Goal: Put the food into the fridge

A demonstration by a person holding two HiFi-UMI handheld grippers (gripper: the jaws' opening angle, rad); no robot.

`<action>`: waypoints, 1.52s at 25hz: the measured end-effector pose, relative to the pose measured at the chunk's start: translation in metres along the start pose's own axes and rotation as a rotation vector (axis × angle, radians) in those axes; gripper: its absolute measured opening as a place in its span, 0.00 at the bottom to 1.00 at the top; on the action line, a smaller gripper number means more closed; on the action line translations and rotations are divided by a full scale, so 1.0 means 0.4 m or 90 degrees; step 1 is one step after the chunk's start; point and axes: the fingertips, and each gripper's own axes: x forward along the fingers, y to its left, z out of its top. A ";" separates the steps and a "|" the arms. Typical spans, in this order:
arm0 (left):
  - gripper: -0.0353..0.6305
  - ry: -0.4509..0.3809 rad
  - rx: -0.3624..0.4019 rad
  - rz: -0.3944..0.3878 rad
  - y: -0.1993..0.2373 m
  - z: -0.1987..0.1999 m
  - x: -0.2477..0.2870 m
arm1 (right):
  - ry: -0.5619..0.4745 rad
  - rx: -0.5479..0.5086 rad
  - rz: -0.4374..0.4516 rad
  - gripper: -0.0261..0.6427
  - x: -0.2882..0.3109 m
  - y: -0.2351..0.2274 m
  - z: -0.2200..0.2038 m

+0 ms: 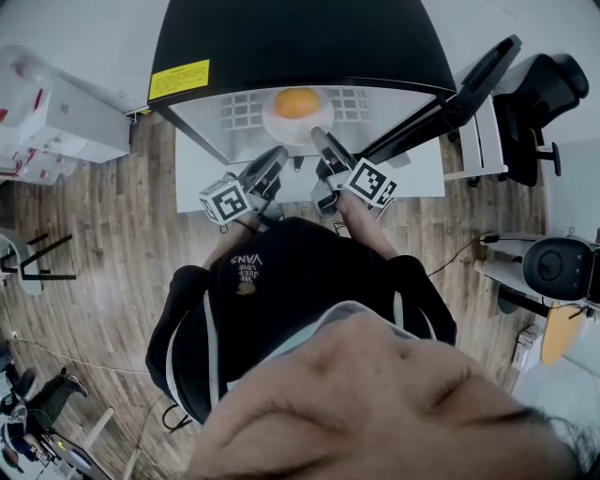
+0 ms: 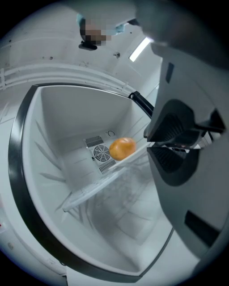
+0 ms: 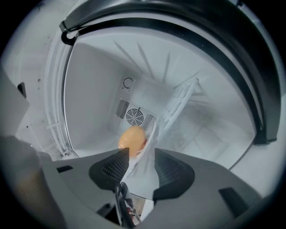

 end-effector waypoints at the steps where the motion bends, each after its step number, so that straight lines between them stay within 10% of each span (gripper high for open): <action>1: 0.10 0.001 0.004 0.006 0.005 -0.003 -0.001 | 0.001 -0.017 -0.005 0.29 -0.007 -0.001 -0.001; 10: 0.10 -0.016 0.013 0.026 0.024 0.008 0.001 | 0.012 -0.238 -0.033 0.29 -0.050 0.022 0.001; 15: 0.10 -0.020 0.017 0.029 0.024 0.015 0.001 | 0.016 -0.344 -0.037 0.12 -0.060 0.039 -0.002; 38: 0.10 -0.015 -0.003 0.022 0.044 0.040 0.036 | 0.019 -0.362 -0.062 0.07 -0.011 0.014 0.021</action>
